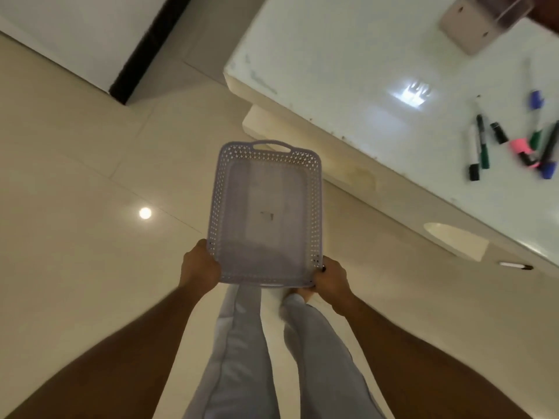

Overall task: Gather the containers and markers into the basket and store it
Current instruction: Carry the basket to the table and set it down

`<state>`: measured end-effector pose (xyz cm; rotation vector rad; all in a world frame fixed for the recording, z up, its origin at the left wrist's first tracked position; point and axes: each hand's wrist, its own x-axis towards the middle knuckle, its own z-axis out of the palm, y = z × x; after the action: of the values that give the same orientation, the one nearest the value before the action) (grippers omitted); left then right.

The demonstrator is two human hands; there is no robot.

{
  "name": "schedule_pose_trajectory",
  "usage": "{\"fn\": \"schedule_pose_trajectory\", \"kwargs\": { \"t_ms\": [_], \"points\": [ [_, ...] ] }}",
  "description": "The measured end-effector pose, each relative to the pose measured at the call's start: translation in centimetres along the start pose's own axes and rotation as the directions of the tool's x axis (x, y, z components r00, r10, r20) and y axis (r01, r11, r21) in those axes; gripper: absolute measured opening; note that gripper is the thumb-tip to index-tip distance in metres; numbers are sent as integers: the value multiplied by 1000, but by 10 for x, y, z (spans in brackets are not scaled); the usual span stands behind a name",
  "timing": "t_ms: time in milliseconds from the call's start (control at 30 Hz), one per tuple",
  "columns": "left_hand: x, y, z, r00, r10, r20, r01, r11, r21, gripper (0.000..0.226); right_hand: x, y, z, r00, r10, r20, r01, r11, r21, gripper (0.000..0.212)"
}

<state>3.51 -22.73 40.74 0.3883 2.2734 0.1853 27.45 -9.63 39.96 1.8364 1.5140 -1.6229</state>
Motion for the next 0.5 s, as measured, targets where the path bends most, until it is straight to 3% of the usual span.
{"fn": "schedule_pose_trajectory", "kwargs": {
  "t_ms": [233, 367, 500],
  "points": [
    [-67, 68, -81, 987, 156, -36, -157, 986, -49, 22, -76, -48, -61, 998, -41, -55, 49, 986, 161, 26],
    [-48, 135, -113, 947, 321, 0, -321, 947, 8, 24, -75, -80, -103, 993, -56, -102, 88, 934, 345, 29],
    [0, 213, -131, 896, 443, 26, -444, 894, 66, 26, -40, -124, -143, 977, -79, -197, 152, 909, 389, 27]
  ]
}}
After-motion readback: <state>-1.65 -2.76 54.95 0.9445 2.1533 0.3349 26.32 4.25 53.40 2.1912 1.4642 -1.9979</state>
